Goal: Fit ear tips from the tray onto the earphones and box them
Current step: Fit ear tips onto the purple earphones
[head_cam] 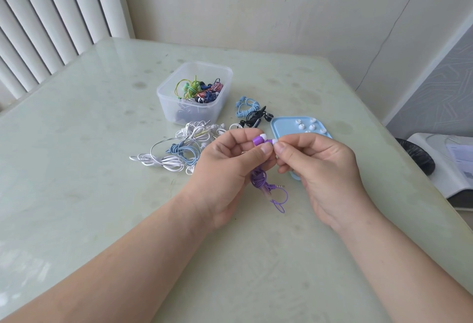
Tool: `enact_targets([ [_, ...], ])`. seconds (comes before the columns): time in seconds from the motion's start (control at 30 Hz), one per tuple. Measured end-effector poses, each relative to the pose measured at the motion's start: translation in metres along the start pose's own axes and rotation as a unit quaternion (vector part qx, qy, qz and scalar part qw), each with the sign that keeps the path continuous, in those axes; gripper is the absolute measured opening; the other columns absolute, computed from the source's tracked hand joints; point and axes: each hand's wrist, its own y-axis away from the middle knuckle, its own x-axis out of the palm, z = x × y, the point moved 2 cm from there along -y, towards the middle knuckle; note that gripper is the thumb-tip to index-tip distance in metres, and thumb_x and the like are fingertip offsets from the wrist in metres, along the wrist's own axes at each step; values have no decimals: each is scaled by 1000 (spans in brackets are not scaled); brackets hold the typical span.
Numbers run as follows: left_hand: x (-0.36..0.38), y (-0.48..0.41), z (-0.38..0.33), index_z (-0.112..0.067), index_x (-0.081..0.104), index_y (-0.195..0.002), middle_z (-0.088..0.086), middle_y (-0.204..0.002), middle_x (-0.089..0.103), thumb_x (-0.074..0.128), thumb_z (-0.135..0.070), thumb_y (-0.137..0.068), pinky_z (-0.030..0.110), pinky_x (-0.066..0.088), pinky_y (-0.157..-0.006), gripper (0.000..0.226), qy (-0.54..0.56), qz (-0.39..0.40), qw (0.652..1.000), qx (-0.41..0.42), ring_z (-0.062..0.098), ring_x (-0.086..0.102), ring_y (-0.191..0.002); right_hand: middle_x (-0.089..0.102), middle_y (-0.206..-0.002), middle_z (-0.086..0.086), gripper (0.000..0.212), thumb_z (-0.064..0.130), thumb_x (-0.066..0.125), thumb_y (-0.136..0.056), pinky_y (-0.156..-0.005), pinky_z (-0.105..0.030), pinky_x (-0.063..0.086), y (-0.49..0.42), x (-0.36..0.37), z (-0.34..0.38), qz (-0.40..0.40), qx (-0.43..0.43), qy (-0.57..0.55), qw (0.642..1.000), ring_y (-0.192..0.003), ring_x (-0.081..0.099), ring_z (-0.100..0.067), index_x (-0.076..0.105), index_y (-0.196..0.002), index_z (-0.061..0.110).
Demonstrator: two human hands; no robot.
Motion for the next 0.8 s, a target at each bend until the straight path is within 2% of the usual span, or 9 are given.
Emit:
enact_targets([
  [0.27,0,1,0,-3,67,-113,20,-105,73,78,-5,-76,49,57,-102,39,0,13,1000,5,31,72,-94,73,-71,-8,9,-3,72,-86,-66,-29,54,-1,-1,1,20,21,-12,1000,-63,68,-17,74,-85,5],
  [0.43,-1,0,1,-3,67,-113,21,-105,72,76,1,-82,51,55,-103,33,-10,7,1000,8,33,71,-94,74,-71,-6,12,-4,70,-88,-65,-28,56,-1,-2,-1,10,-22,25,999,-64,67,-16,75,-88,6],
  [0.57,-2,-1,1,-1,67,-115,19,-104,74,72,5,-88,48,57,-101,28,-8,0,1000,9,29,72,-90,77,-77,-8,14,-5,71,-88,-68,-28,56,0,-4,0,21,-56,53,997,-67,68,-17,78,-91,6],
  [0.7,0,0,0,0,67,-113,20,-106,74,69,7,-90,43,60,-95,24,-1,-3,1000,7,30,72,-91,76,-87,-20,14,-5,69,-90,-70,-33,56,-1,-6,0,18,-48,47,998,-72,67,-21,78,-93,5],
  [0.8,0,-1,-1,-3,68,-110,20,-106,76,69,7,-90,39,61,-91,23,4,0,1000,7,26,75,-88,74,-84,-21,11,-3,68,-91,-69,-35,55,-4,-6,-3,11,-24,24,999,-72,67,-23,76,-91,4],
])
